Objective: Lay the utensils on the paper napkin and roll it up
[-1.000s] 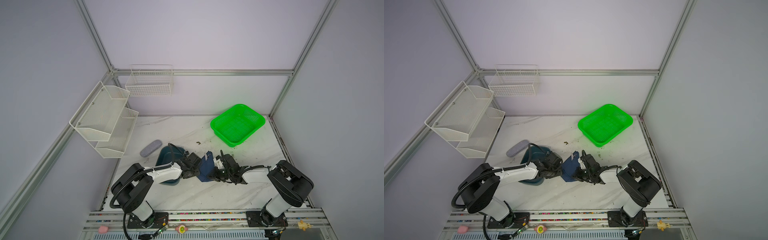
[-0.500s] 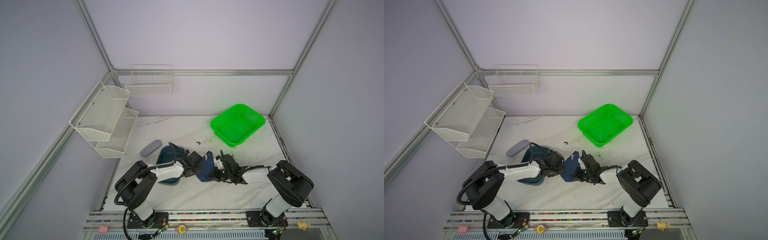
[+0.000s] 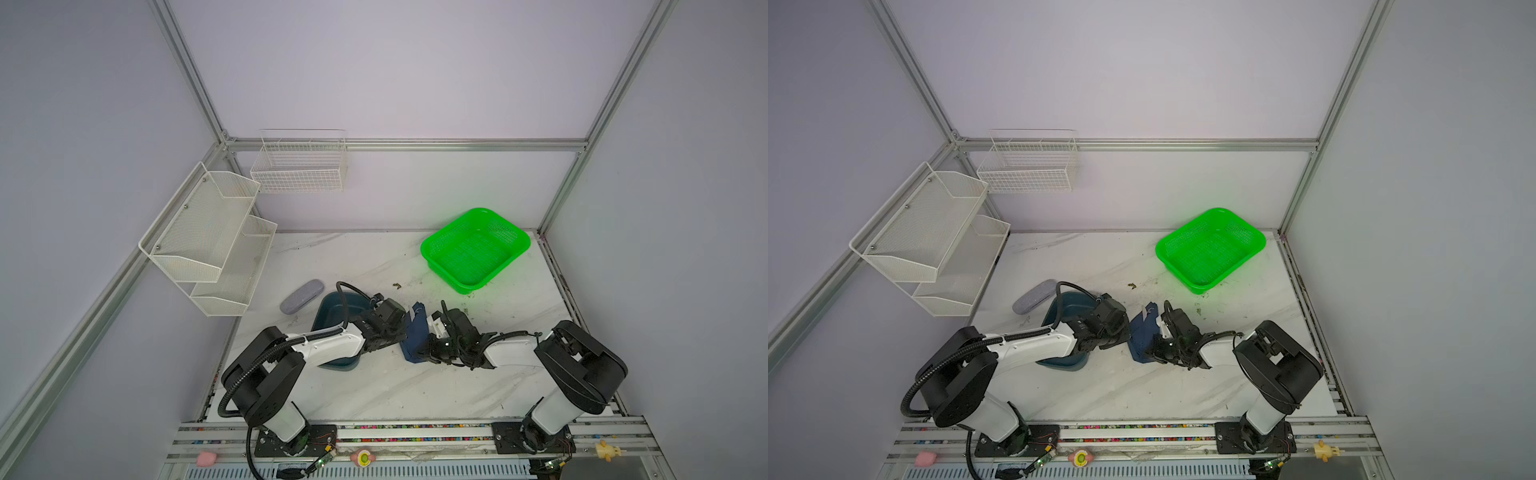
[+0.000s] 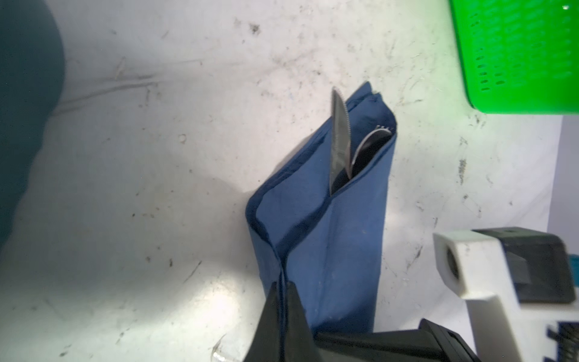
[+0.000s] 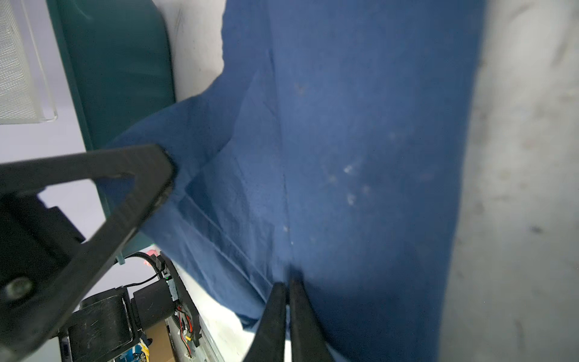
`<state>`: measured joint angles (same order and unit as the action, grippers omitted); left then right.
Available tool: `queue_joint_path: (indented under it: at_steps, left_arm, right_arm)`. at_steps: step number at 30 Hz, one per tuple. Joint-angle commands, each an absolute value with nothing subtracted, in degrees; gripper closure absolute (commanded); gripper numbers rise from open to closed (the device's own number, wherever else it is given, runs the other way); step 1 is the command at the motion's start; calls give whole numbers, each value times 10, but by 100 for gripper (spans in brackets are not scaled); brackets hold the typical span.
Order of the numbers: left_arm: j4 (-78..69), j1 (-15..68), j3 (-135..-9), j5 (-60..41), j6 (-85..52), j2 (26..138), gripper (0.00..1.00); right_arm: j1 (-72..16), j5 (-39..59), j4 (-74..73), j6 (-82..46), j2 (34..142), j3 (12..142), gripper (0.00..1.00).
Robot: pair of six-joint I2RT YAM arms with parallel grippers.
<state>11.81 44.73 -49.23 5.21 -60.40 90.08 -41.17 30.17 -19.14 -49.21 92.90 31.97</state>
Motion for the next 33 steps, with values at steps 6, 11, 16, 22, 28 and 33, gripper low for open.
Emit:
queue_joint_path:
  at_steps: [6,11,16,22,28,33]
  left_arm:
    - [71,470,-495,50,-563,875,95]
    - [63,480,-515,52,-562,885,95]
    - [54,487,-536,43,-561,898,94]
    - [55,492,-540,61,-569,894,94]
    - [68,492,-546,69,-568,893,95]
    - [67,493,-558,53,-565,898,95]
  right_arm:
    - [-414,274,-171,-497,913,318,89]
    - [-414,255,-103,-474,909,351,88]
    - [-413,242,-90,-470,890,351,88]
    - [-414,232,-74,-475,863,352,88]
    - [-405,203,-56,-467,833,349,86]
    - [-404,232,-63,-447,869,350,87]
